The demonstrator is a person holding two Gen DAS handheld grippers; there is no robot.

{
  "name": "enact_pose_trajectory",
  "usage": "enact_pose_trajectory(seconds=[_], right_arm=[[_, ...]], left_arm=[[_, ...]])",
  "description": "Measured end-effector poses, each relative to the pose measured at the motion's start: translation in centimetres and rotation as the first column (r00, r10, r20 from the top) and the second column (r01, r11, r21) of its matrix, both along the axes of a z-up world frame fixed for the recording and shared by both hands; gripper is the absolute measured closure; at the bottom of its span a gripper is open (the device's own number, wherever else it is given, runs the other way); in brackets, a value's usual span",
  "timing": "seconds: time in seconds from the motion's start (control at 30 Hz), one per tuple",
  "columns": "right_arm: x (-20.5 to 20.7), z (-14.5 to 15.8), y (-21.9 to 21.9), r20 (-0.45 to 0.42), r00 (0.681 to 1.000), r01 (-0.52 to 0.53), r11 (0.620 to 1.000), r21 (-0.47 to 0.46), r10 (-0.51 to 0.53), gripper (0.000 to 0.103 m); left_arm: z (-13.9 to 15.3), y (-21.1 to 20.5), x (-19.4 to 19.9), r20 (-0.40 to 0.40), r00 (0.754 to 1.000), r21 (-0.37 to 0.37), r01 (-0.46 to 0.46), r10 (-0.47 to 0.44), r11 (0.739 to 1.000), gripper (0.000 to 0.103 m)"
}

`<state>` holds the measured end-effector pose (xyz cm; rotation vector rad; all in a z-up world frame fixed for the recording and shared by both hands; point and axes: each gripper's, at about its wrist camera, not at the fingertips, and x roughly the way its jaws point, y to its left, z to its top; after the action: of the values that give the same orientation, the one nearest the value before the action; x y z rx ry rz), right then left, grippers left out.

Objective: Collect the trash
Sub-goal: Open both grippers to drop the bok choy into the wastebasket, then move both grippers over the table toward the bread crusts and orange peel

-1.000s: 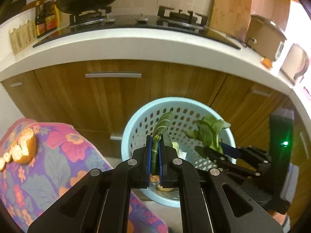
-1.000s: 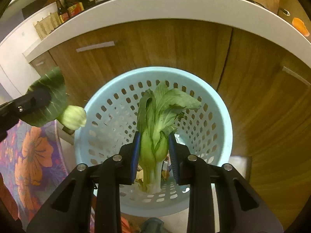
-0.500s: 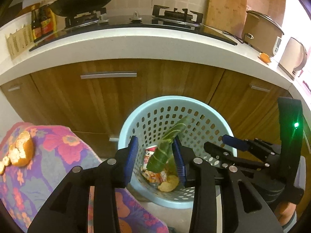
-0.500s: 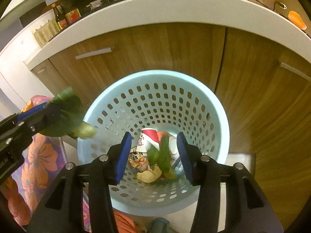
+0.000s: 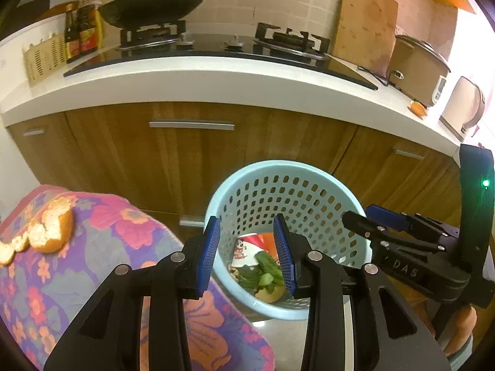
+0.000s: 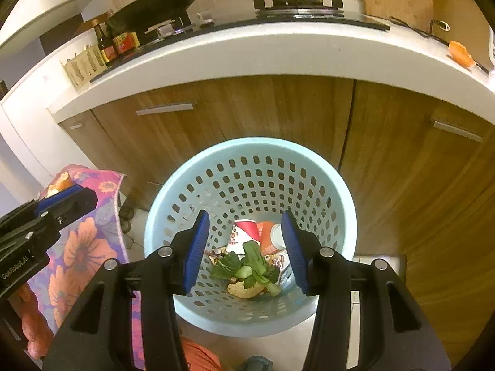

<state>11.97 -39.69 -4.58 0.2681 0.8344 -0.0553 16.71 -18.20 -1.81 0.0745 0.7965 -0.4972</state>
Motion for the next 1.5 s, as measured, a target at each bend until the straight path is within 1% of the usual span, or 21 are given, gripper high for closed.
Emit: enact_pose_trajectory(seconds=[0.2,0.3,0.43,0.47,0.5,0.57,0.6,0.7,0.73,0.77,0.83,0.9,0.97,1.0,1.07,1.13,1.2,1.33,1.4,1.43,1.5], right_arm=[[-0.3,1.8,2.3,0.046,0.998,-0.048,0.999,-0.011,0.049,0.058],[0.0,2.7,4.4,0.071,0.993,-0.092,0.996,-0.01,0.093,0.058],[0.7,3.9,7.6,0.093,0.984,-0.151,0.988,-0.012,0.152,0.058],[0.9,4.0,8.3,0.098,0.981,-0.165,0.986,-0.013,0.165,0.057],[1.3,4.2,9.6,0.104,0.976,-0.189,0.982,-0.015,0.19,0.054],[1.8,4.3,11.5,0.107,0.968,-0.226,0.974,-0.02,0.227,0.049],[2.1,4.4,12.6,0.106,0.963,-0.245,0.969,-0.023,0.246,0.049],[3.8,4.3,16.2,0.092,0.946,-0.312,0.95,-0.015,0.312,0.049],[4.3,4.2,17.2,0.086,0.942,-0.323,0.946,-0.015,0.323,0.049],[4.9,4.2,18.3,0.081,0.938,-0.336,0.942,-0.014,0.336,0.049],[6.1,4.1,20.2,0.075,0.931,-0.359,0.933,-0.004,0.358,0.043],[7.1,3.9,21.7,0.072,0.927,-0.369,0.93,-0.002,0.368,0.034],[8.1,3.4,23.4,0.078,0.921,-0.381,0.924,-0.015,0.381,0.032],[8.3,3.2,23.9,0.083,0.92,-0.383,0.923,-0.026,0.384,0.028],[8.9,2.3,25.5,0.073,0.915,-0.393,0.918,-0.062,0.397,0.023],[9.4,1.6,26.4,0.055,0.909,-0.409,0.91,-0.067,0.413,0.022],[10.1,1.1,27.2,0.039,0.905,-0.42,0.904,-0.076,0.424,0.018],[11.3,0.4,29.0,0.013,0.893,-0.446,0.889,-0.106,0.449,0.016],[11.8,0.2,29.8,-0.001,0.887,-0.458,0.88,-0.122,0.462,0.015],[12.0,0.1,30.5,-0.011,0.881,-0.471,0.872,-0.135,0.474,0.015],[12.2,-0.1,31.4,-0.021,0.871,-0.488,0.859,-0.156,0.491,0.015]], left_arm=[[1.1,3.1,-1.4,0.031,0.998,-0.028,-0.049,0.05,0.998,0.068],[1.8,5.4,-1.9,0.045,0.995,-0.044,-0.09,0.092,0.995,0.068],[2.7,9.5,-2.3,0.065,0.984,-0.059,-0.161,0.165,0.985,0.068],[2.9,11.2,-2.4,0.072,0.977,-0.063,-0.197,0.202,0.978,0.067],[3.0,12.1,-2.5,0.078,0.971,-0.063,-0.22,0.224,0.974,0.066],[3.1,15.4,-2.6,0.09,0.952,-0.061,-0.289,0.294,0.955,0.061],[3.0,16.6,-2.5,0.086,0.945,-0.066,-0.312,0.317,0.948,0.061],[2.7,21.8,-2.3,0.058,0.906,-0.093,-0.413,0.419,0.906,0.061],[2.6,23.9,-2.1,0.05,0.886,-0.097,-0.455,0.461,0.885,0.061],[2.6,25.2,-2.0,0.045,0.873,-0.102,-0.48,0.486,0.872,0.061],[2.4,28.0,-1.7,0.032,0.845,-0.114,-0.528,0.534,0.842,0.061],[1.9,30.7,-1.0,0.01,0.816,-0.128,-0.572,0.577,0.81,0.06],[1.0,32.7,-0.1,-0.023,0.801,-0.14,-0.595,0.598,0.791,0.057],[0.5,33.3,0.4,-0.04,0.796,-0.145,-0.603,0.604,0.785,0.057],[-0.7,34.5,1.9,-0.089,0.794,-0.162,-0.607,0.601,0.778,0.057],[-1.9,35.1,3.4,-0.125,0.792,-0.167,-0.61,0.597,0.774,0.057],[-2.8,35.6,5.2,-0.144,0.785,-0.157,-0.619,0.602,0.77,0.057],[-4.2,35.9,7.1,-0.188,0.784,-0.179,-0.619,0.591,0.765,0.058],[-4.9,35.7,7.2,-0.189,0.783,-0.179,-0.62,0.592,0.764,0.06],[-4.9,35.6,7.1,-0.169,0.786,-0.176,-0.618,0.594,0.766,0.061],[-4.9,35.1,7.2,-0.156,0.798,-0.16,-0.602,0.582,0.782,0.07]])
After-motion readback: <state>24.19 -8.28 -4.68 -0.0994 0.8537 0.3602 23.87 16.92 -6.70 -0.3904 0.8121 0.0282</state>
